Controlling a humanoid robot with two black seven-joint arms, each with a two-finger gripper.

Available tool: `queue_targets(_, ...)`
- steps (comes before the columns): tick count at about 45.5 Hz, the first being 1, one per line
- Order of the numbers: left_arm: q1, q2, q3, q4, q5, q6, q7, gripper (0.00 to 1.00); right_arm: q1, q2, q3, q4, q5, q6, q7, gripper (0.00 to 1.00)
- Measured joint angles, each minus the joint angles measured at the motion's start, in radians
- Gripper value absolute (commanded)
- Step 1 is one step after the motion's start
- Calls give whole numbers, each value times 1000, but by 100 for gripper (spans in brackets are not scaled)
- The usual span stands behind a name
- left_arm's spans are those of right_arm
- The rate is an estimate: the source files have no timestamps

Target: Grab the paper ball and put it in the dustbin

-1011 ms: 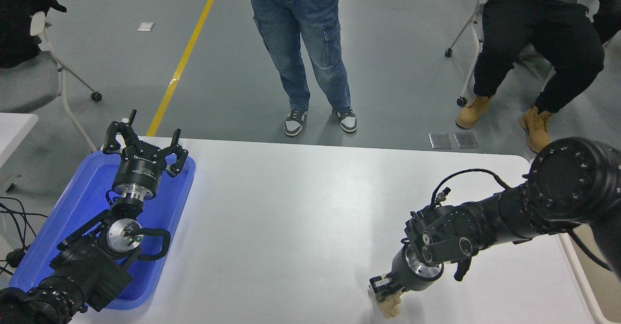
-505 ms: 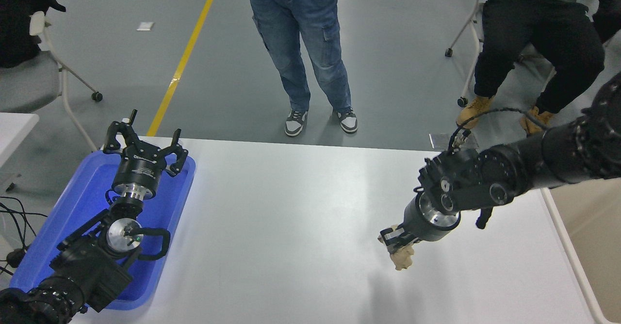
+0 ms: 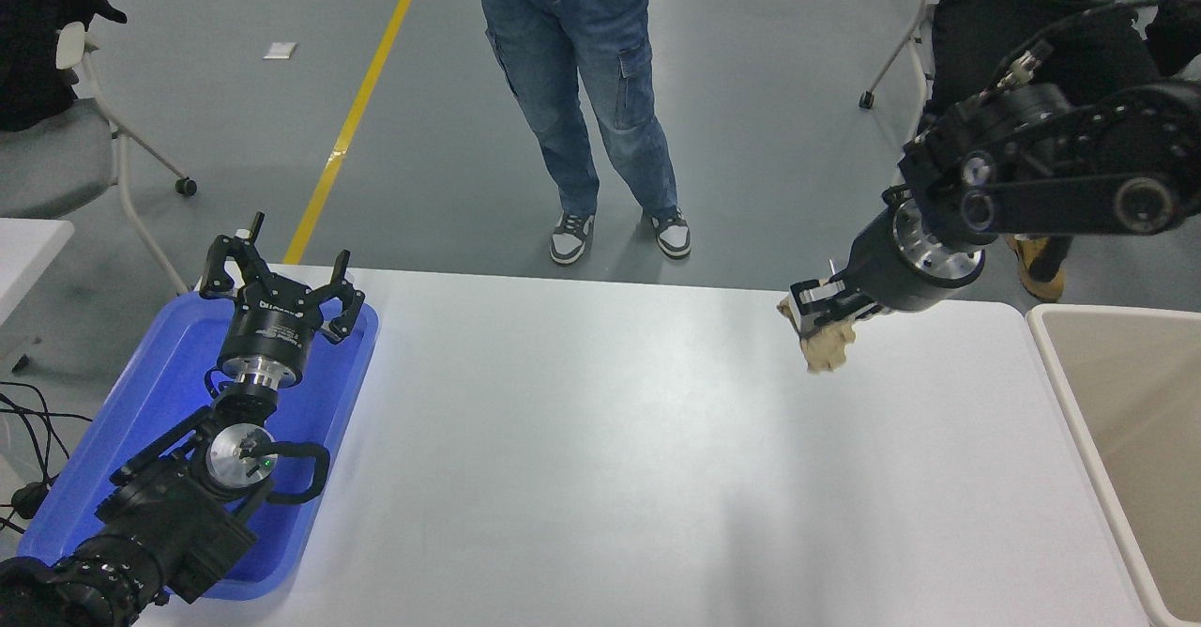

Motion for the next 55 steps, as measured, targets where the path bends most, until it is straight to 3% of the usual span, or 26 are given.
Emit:
queue_targets(34, 0, 0, 0, 0, -1, 0, -1, 100, 86, -77, -57, -29, 4, 32, 0, 0)
queue_targets(55, 0, 0, 0, 0, 0, 0, -1, 100, -272, -246, -93, -440, 93, -142, -3, 0)
